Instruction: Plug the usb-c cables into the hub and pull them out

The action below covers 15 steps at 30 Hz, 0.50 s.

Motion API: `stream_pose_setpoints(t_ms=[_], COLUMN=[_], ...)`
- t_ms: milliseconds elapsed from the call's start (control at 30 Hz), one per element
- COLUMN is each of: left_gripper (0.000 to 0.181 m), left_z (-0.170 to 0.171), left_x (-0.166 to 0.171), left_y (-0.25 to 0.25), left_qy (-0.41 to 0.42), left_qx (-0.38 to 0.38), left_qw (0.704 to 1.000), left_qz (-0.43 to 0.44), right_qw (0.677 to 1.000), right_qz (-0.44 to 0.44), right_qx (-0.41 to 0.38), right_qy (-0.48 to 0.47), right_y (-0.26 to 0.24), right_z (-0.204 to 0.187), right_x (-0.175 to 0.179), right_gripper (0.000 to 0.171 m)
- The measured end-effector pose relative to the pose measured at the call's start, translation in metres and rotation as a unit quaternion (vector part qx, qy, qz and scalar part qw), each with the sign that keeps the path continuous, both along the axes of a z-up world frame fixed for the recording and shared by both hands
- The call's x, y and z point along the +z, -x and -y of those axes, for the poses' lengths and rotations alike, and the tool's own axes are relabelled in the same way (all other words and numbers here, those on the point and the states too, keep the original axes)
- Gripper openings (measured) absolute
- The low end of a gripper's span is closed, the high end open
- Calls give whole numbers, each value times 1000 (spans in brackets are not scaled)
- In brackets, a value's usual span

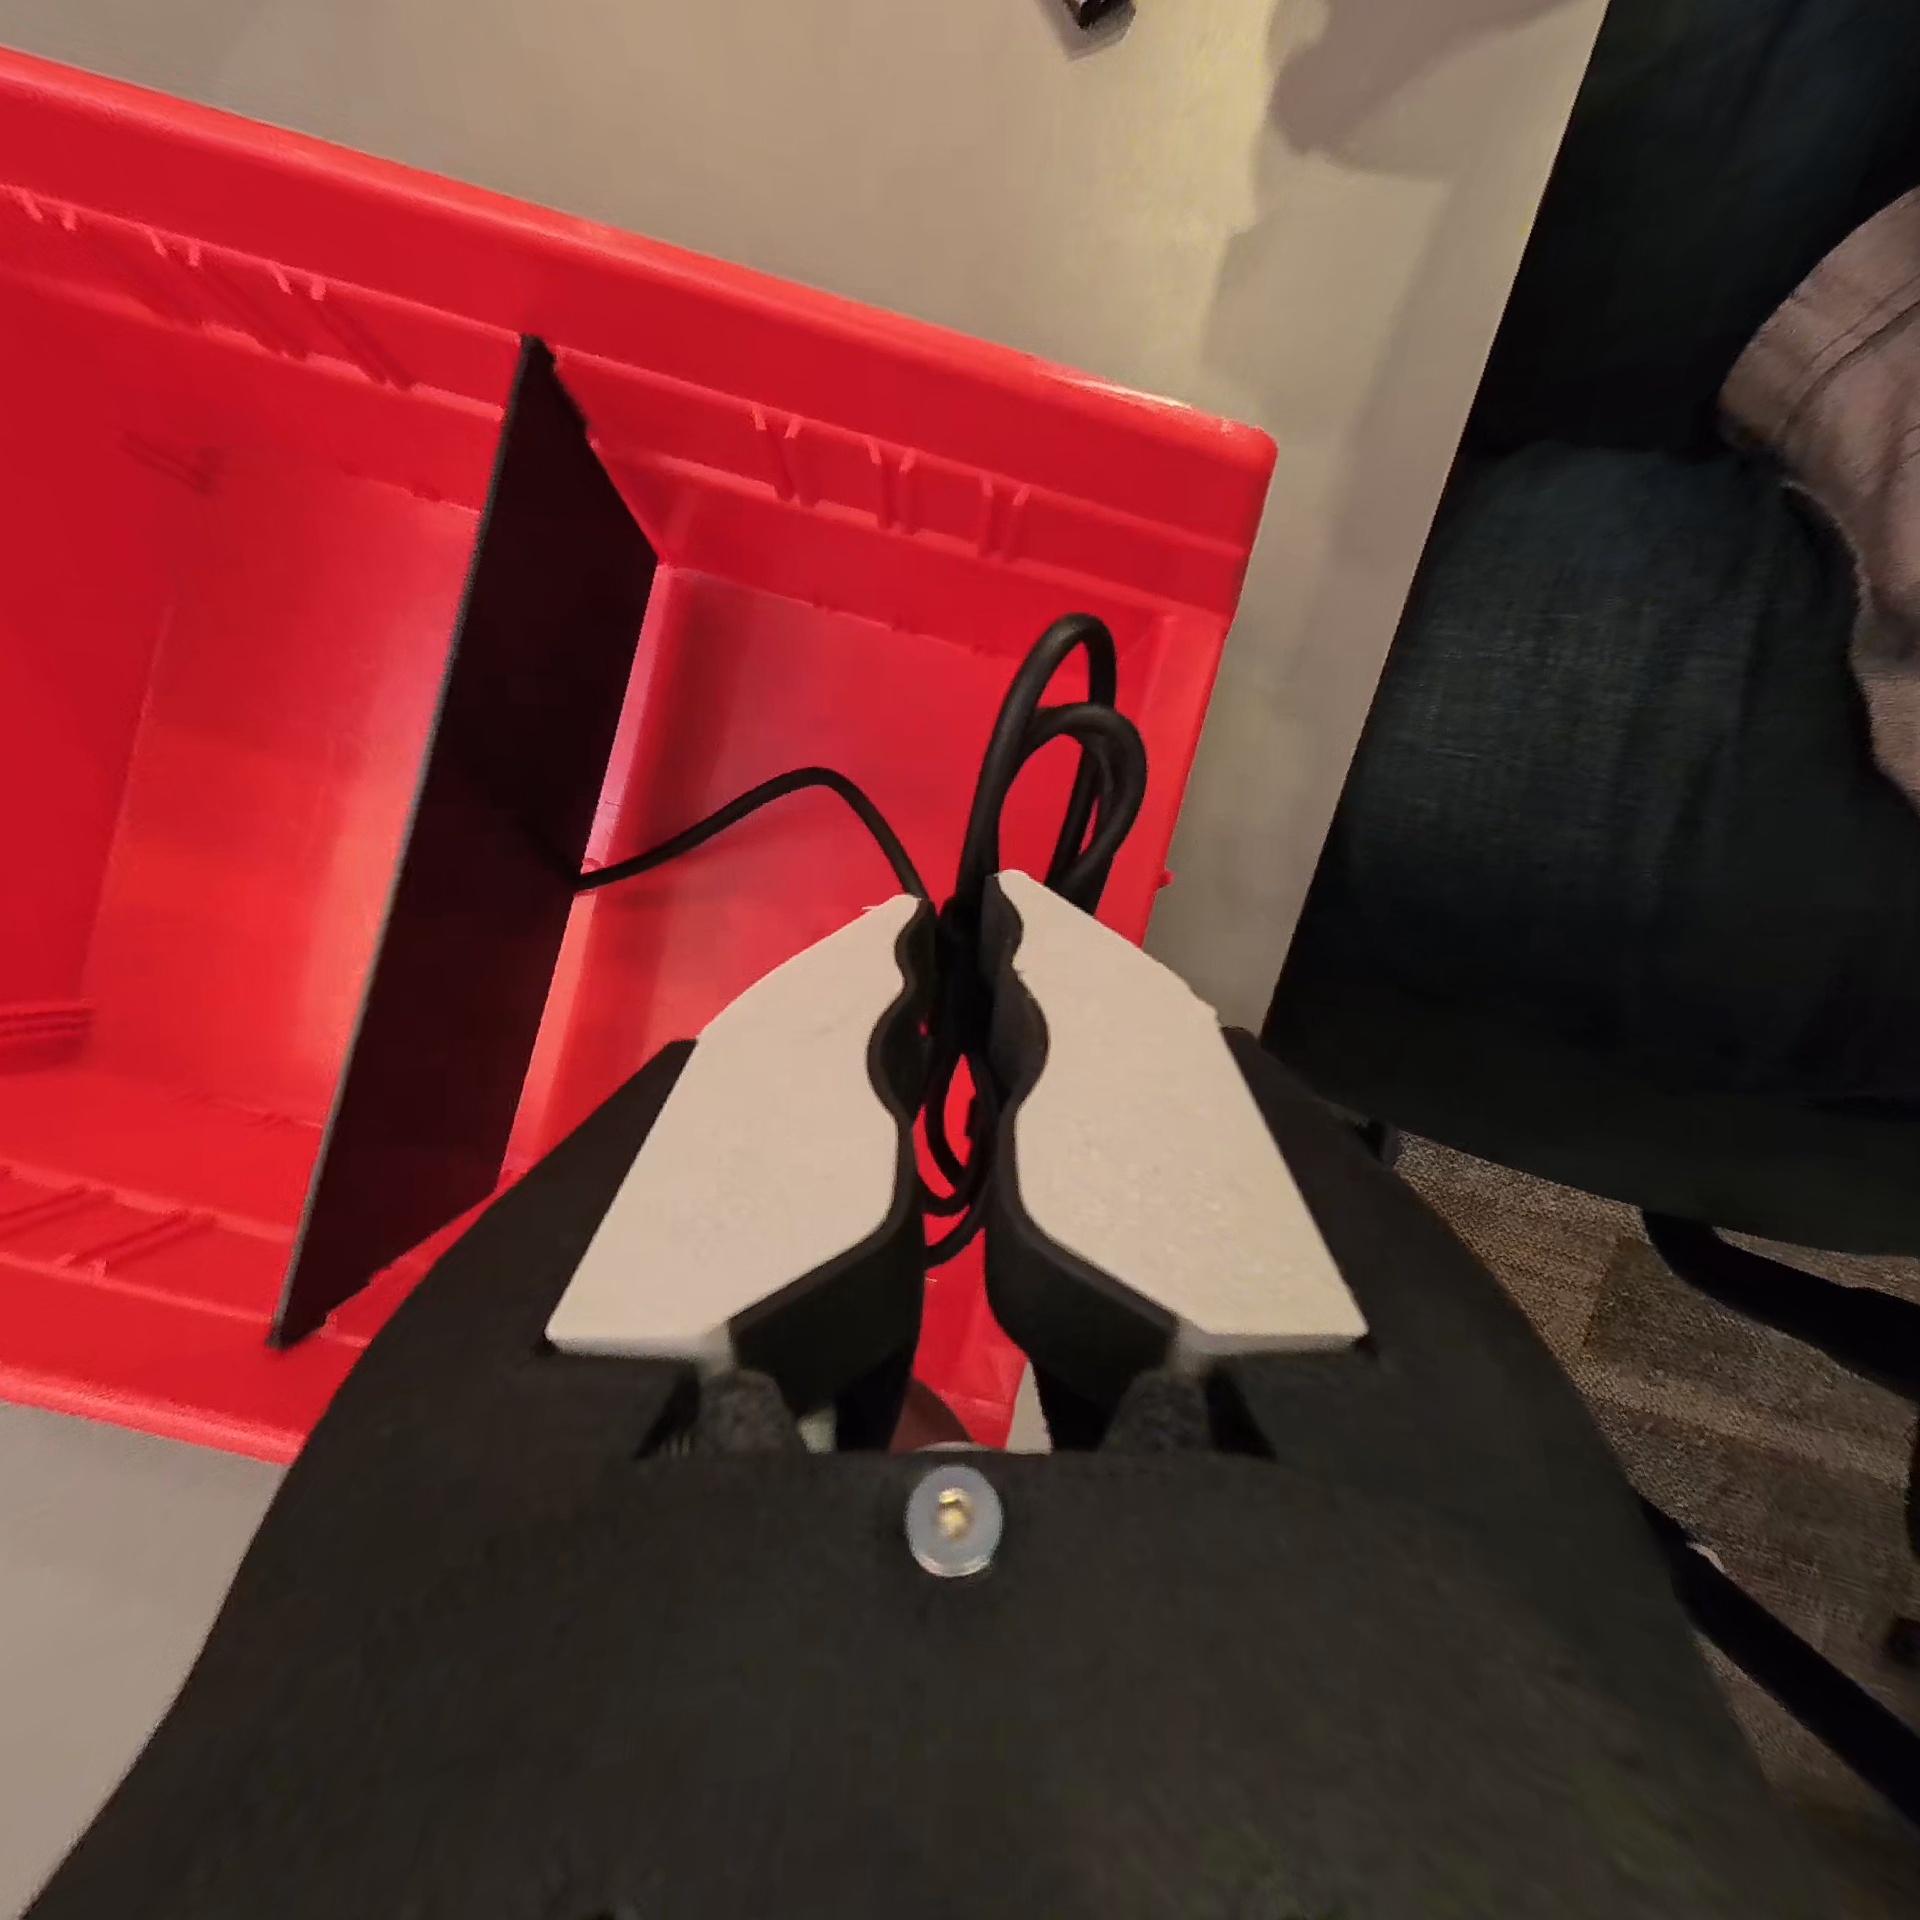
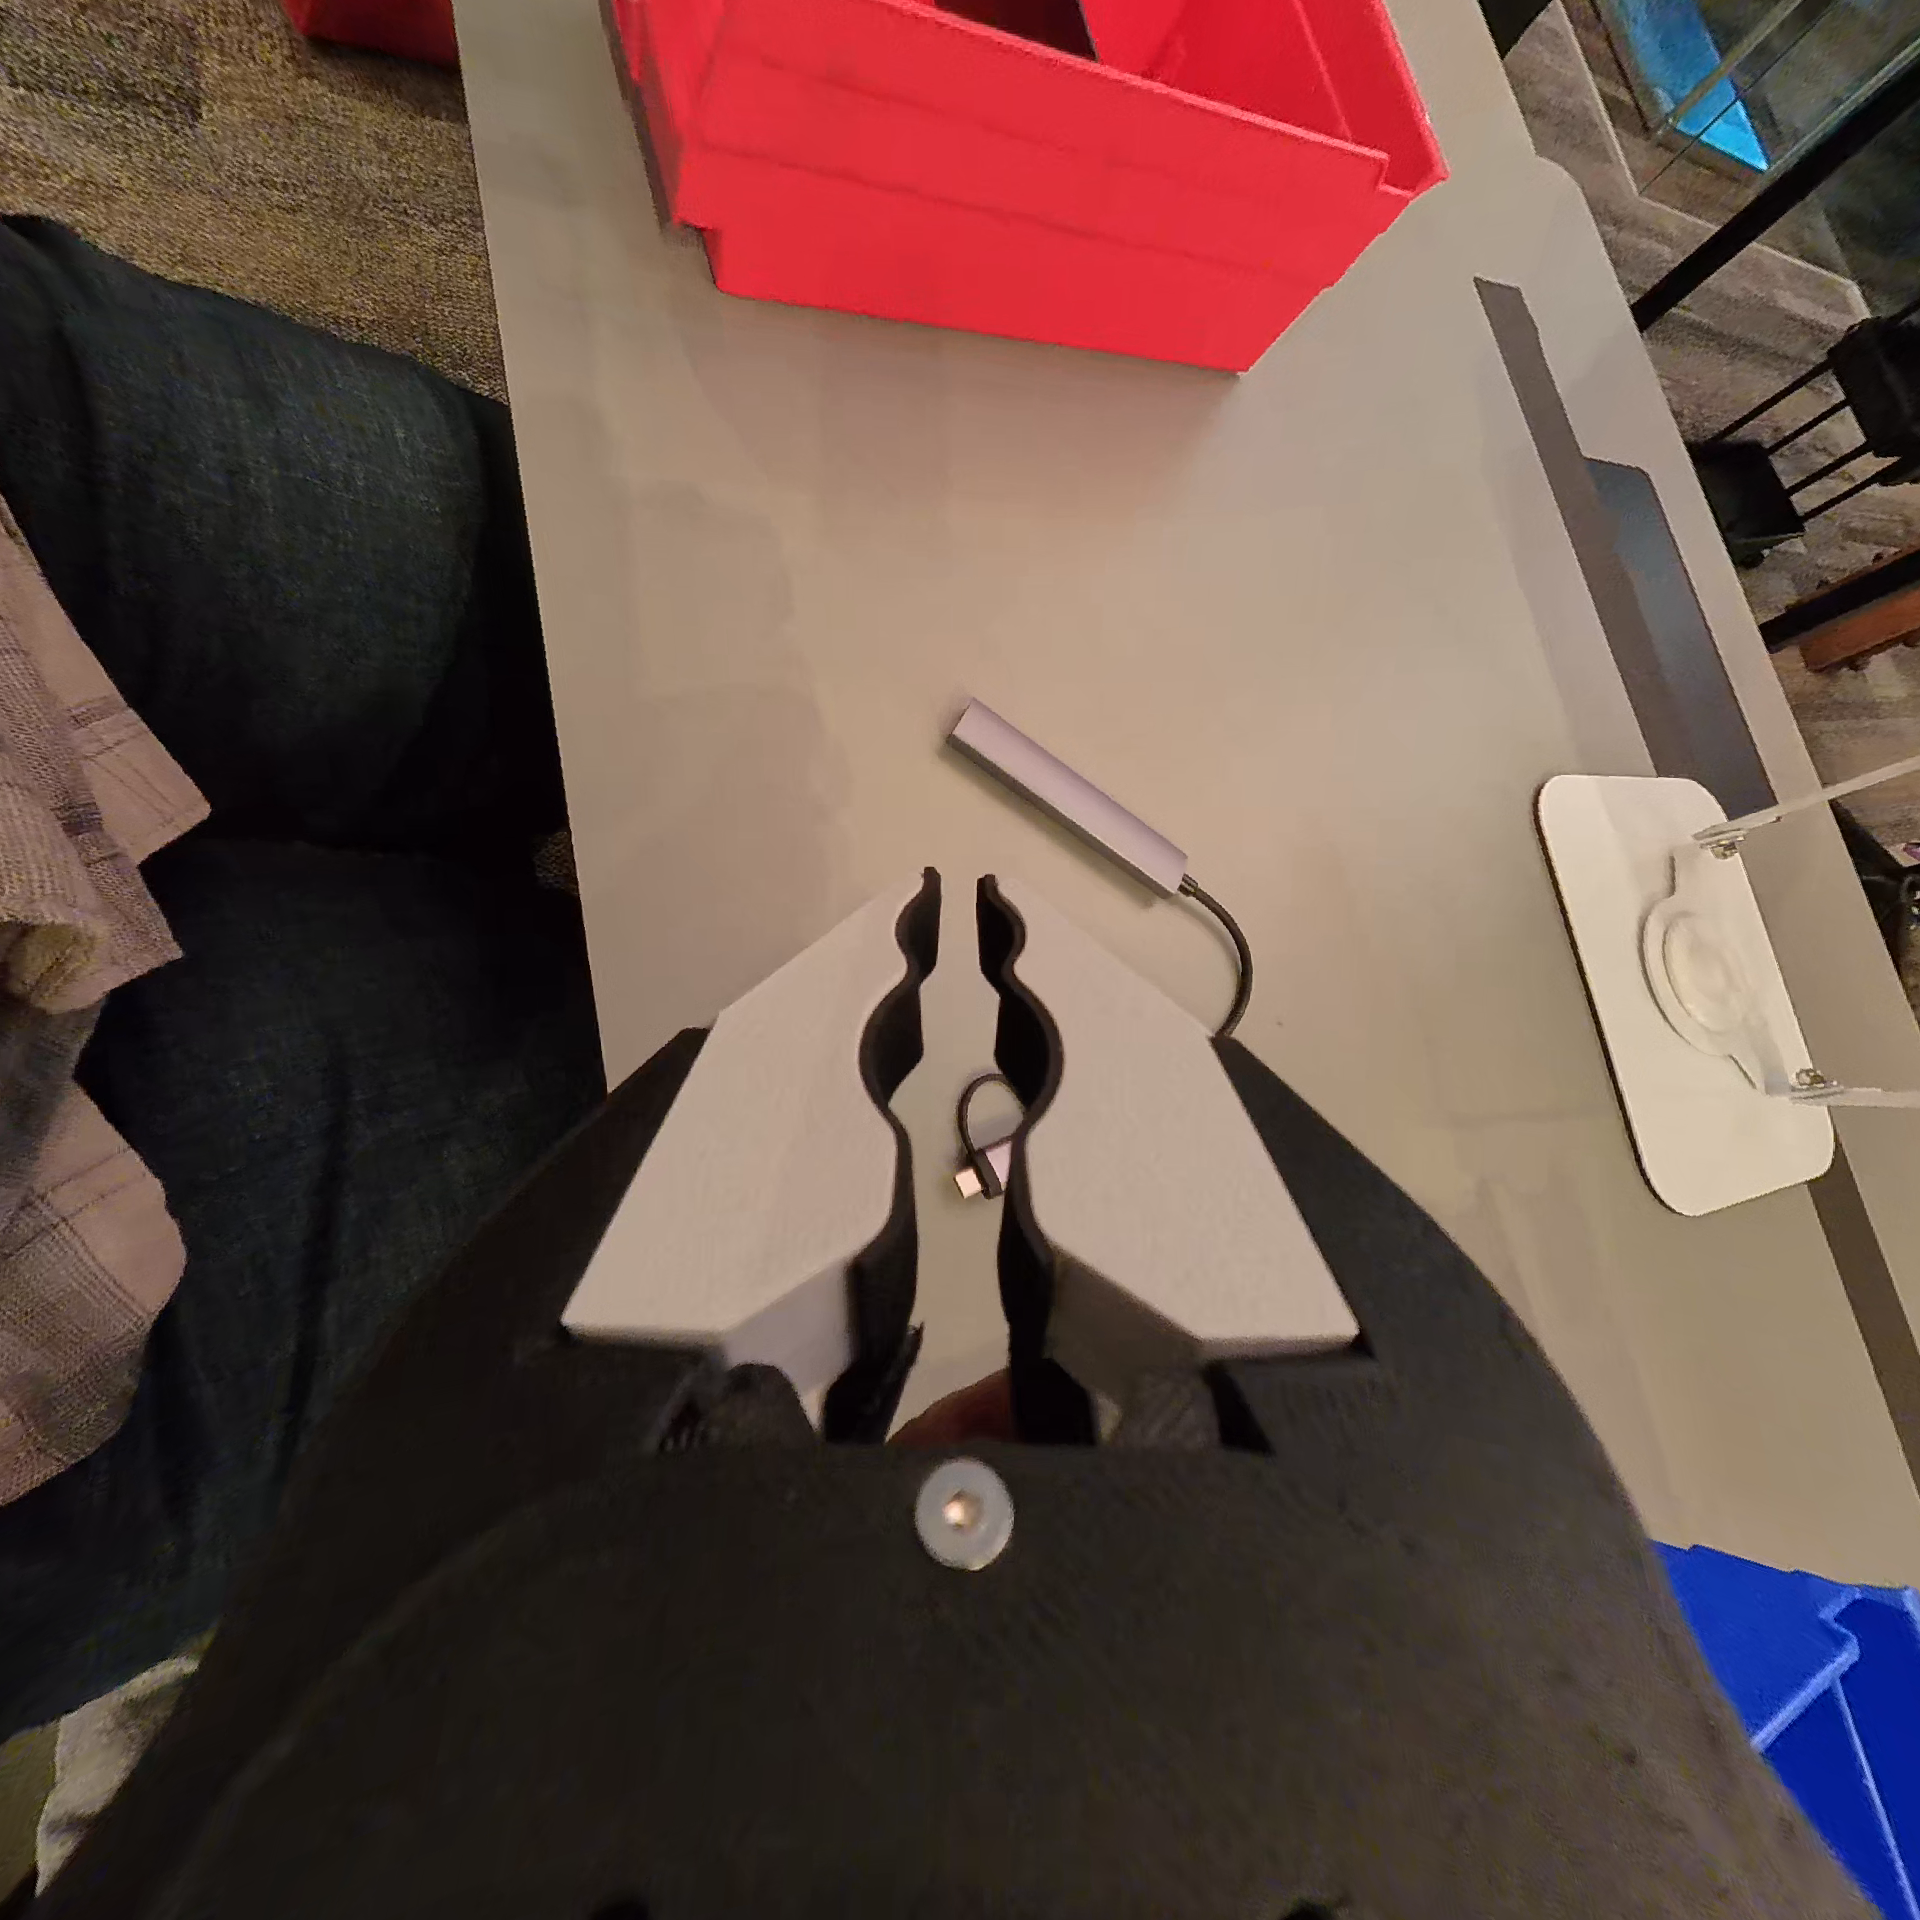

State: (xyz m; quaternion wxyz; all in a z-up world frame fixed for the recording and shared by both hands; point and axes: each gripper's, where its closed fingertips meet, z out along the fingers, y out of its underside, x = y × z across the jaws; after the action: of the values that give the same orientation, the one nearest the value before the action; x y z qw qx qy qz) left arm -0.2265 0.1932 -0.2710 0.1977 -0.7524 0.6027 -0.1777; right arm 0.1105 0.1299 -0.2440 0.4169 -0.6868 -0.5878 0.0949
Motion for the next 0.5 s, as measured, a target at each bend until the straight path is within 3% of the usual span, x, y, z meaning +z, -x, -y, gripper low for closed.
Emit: stream_pose_setpoints(t_ms=[133,333,500], left_gripper=[7,8,8], left_z=[2,7,5], left_x=[-2,-34,-26], left_y=[-5,-28,-51], left_qy=[1,-13,23], left_qx=[-4,-42,-48], left_qw=[1000,998,998], left_qz=[-6,-52,24], right_qw=[1000,1000,999], right_qz=[-2,0,3], right_qx=[3,23,33], right_qy=[3,4,8], right_y=[3,16,22], right_z=[2,6,9], right_x=[-1,-3,-6], right_gripper=[4,4,4])
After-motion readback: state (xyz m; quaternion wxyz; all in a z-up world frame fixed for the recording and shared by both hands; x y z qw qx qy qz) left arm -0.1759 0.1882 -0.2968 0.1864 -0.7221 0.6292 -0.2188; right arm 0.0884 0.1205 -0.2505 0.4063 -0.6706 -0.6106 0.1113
